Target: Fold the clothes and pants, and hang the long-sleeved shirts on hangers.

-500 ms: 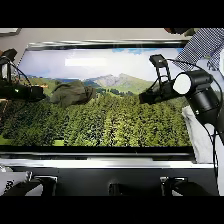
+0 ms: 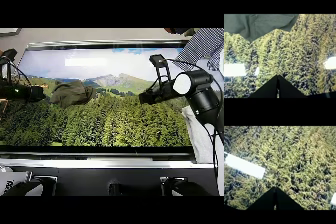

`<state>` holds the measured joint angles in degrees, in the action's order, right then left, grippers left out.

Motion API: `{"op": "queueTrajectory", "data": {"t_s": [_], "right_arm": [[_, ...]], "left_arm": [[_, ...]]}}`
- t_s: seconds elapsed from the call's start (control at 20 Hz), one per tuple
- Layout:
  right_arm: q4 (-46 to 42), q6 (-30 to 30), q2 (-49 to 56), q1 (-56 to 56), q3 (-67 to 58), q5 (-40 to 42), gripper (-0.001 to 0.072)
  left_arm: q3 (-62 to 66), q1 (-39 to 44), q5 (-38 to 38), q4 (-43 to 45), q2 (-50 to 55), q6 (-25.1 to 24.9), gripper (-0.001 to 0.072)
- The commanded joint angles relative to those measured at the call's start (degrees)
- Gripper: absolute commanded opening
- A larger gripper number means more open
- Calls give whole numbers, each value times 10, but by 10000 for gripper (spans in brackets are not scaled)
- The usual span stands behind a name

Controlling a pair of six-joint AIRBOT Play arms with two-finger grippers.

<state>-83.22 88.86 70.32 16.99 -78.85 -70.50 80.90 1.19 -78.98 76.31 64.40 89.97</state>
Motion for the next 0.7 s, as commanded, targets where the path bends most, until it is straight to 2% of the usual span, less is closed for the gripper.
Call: {"op": "queueTrajectory", "data": {"t_s": [0.0,0.65], "right_arm": [[0,0,0,0,-1,0,41],[0,0,0,0,-1,5,41]], "left_arm": [[0,0,0,0,0,0,18],[0,0,0,0,0,0,18]]}}
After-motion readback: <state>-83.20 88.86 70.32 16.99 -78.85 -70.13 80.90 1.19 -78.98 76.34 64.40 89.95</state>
